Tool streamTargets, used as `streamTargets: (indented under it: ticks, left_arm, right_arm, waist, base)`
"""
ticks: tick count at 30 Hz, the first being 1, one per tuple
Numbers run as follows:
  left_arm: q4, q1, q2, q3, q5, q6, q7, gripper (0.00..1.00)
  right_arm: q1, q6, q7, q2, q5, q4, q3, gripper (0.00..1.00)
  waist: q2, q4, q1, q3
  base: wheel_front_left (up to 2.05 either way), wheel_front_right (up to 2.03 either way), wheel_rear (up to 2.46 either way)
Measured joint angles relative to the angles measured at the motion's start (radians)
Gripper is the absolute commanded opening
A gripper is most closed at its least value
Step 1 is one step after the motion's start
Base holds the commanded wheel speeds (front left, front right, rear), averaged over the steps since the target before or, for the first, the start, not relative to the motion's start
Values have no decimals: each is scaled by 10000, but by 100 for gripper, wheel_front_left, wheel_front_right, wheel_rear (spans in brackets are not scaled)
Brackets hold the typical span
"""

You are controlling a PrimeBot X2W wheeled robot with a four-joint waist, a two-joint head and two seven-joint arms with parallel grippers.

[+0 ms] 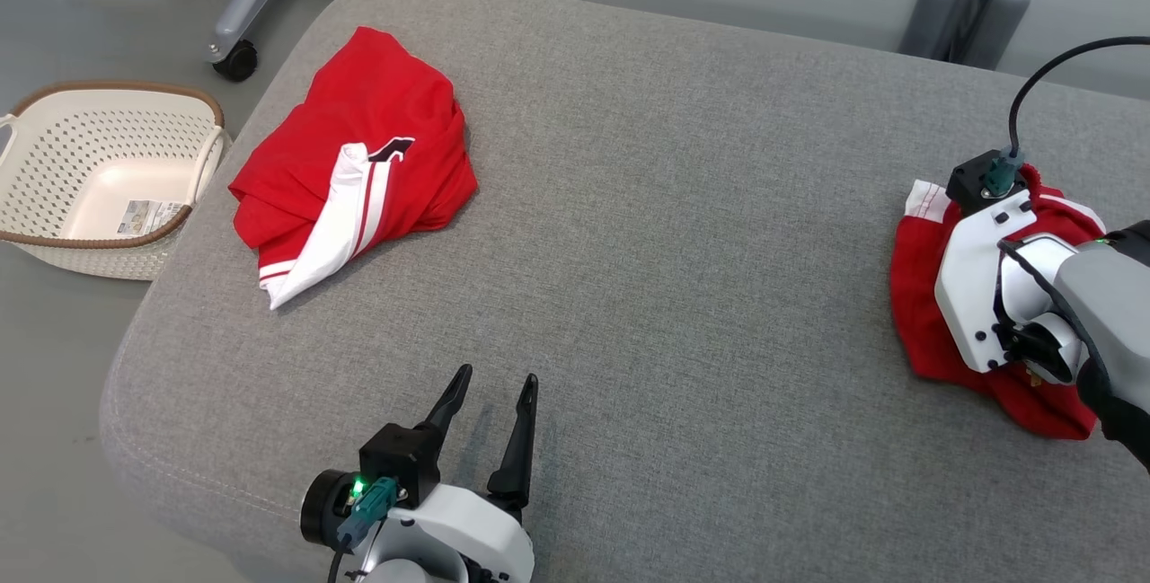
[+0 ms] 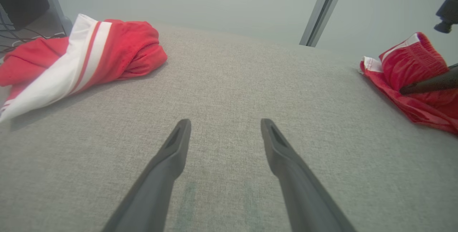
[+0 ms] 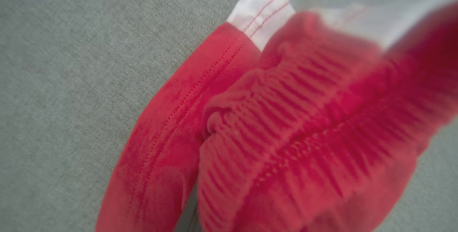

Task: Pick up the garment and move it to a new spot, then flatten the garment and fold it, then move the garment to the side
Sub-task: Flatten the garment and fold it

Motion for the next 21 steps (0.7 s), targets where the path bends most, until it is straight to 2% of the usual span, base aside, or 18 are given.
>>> streamTargets:
  ticks: [1,2,3,11,21]
  left_arm:
    - [-12,-2,0,0,-8,13,0,100]
    - [-17,-6,0,0,-12,15,0,100]
    - [-23,-10,0,2,-12,25,0,100]
    - [-2,-21,0,46,-23,67,0,100]
    - [142,-13,-2,184,81,56,0,100]
  right_arm:
    - [0,0,0,6,-17,36,-2,4]
    - [-1,0,-2,13,-38,77,-2,37]
    - [-4,0,-17,31,-42,128,-2,100]
    - [-58,0,-554,224,198,194,-6,100]
    - [-98,0,-1662,629,1705,-548,-238,100]
  waist:
    - [0,18,0,20]
    - [0,30,0,39]
    - [0,35,-1,56]
    - [0,-74,0,40]
    - [0,-440,0,-369]
  base:
    - [0,0,0]
    - [0,0,0]
    - [0,0,0]
    - [0,0,0]
    - [0,0,0]
